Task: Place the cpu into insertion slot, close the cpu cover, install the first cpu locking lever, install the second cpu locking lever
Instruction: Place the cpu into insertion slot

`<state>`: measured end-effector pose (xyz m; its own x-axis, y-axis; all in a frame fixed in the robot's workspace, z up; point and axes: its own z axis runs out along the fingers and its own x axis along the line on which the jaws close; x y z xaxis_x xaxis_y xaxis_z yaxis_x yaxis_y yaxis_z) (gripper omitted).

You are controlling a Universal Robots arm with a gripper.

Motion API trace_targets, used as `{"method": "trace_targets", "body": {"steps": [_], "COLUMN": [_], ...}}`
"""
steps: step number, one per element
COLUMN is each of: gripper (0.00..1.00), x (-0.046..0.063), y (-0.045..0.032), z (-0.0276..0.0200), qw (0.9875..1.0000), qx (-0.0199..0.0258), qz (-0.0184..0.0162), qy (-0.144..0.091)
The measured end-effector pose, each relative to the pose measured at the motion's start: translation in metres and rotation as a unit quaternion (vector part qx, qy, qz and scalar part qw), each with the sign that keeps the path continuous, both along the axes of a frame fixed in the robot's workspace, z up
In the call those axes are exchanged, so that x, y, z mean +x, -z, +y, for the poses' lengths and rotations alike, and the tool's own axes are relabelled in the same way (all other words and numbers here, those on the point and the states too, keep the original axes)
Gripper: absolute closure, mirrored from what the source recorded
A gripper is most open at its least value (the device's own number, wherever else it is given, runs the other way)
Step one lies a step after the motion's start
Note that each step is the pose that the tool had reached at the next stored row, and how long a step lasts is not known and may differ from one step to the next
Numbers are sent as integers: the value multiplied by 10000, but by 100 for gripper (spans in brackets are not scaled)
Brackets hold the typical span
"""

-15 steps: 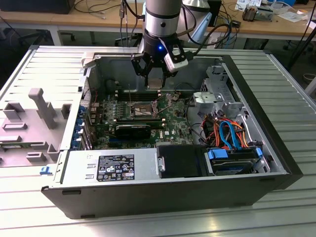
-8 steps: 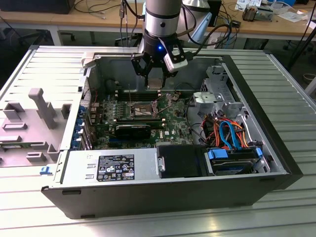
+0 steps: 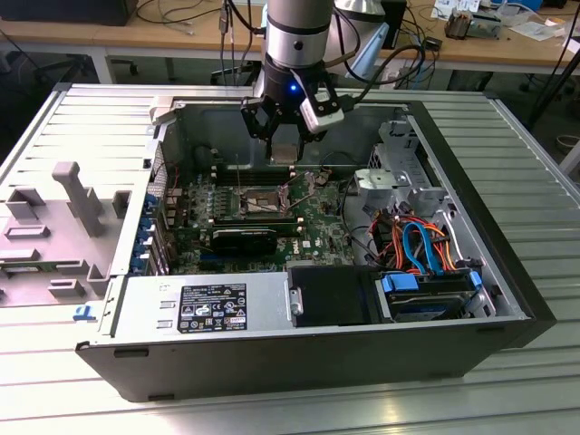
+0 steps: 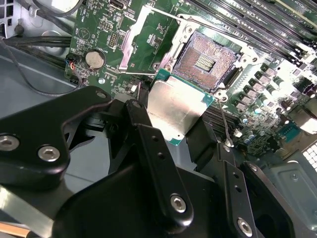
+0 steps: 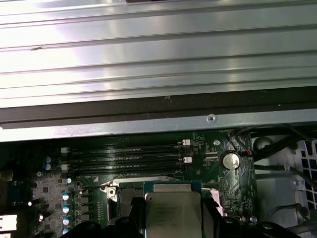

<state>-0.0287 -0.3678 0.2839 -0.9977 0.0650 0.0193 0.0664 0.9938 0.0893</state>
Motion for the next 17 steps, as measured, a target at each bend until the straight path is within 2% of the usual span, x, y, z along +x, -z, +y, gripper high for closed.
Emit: {"method": "trace_targets", "body": {"steps": [17], "gripper": [45], "x": [0], "y": [1], "z": [0], "qw": [9999], "qx": [0], "qz": [0], "qy": [128]}}
